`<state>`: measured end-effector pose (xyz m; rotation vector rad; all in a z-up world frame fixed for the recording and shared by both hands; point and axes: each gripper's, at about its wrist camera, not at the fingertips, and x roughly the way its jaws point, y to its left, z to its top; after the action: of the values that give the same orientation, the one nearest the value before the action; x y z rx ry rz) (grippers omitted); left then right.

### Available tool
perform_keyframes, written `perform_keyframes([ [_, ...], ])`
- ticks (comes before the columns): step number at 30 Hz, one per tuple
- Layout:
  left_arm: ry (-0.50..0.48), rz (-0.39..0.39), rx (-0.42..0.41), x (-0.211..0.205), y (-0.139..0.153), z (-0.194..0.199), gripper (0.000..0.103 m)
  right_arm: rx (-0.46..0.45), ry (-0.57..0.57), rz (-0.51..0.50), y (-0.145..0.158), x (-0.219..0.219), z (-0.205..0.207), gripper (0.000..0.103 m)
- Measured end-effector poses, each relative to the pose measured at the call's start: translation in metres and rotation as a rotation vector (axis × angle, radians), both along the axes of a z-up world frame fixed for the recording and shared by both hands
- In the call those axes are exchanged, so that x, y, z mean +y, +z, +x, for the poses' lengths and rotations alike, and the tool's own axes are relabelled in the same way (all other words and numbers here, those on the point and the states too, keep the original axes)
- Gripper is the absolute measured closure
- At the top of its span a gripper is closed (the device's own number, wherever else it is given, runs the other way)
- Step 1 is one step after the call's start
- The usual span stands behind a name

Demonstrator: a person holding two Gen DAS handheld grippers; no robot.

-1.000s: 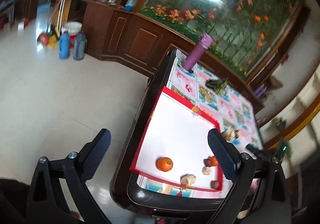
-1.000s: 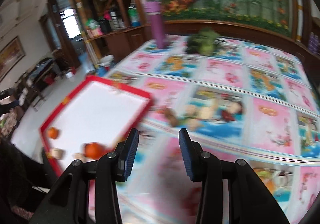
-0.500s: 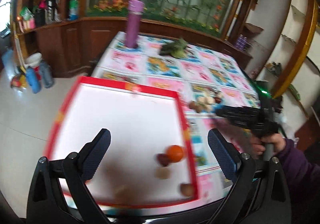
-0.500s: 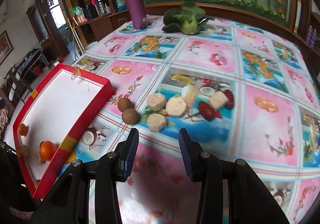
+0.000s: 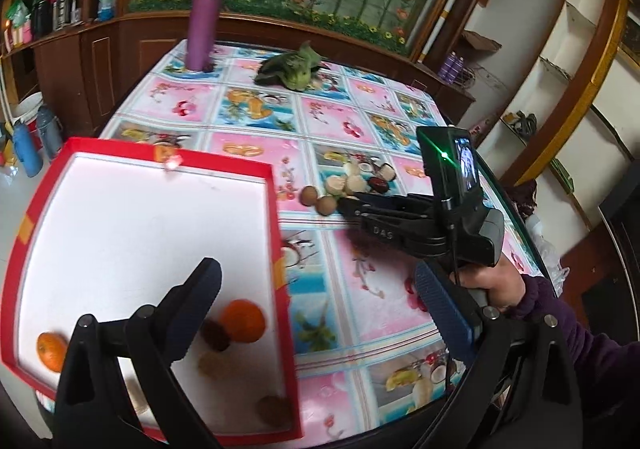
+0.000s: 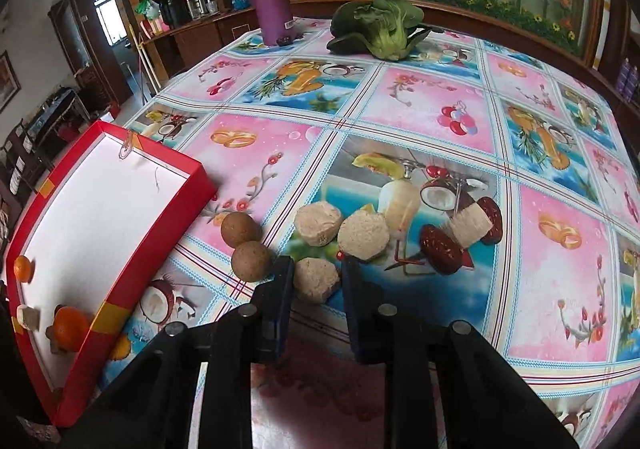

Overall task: Organize fruits
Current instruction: 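Grasp a beige round cake with the right gripper while the left gripper grasps a brown fruit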

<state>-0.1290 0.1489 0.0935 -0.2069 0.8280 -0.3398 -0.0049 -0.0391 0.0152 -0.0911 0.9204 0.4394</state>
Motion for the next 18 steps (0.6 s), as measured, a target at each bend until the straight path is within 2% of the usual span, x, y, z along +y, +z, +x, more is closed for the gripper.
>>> perform_keyframes([
  [13,0.013,0.049,0.057,-0.076,-0.026,0.062,0.006,0.006,-0.053,0.050,0.000,-0.077,-0.015,0.081],
  [14,0.024,0.066,0.061,-0.080,-0.030,0.068,0.008,0.007,-0.063,0.062,0.000,-0.086,-0.017,0.081],
  [17,0.058,0.062,0.105,-0.088,-0.043,0.088,0.029,0.015,-0.074,0.098,0.000,-0.100,-0.017,0.081],
  [18,0.072,0.056,0.118,-0.088,-0.046,0.092,0.031,0.019,-0.074,0.107,0.000,-0.102,-0.016,0.081],
])
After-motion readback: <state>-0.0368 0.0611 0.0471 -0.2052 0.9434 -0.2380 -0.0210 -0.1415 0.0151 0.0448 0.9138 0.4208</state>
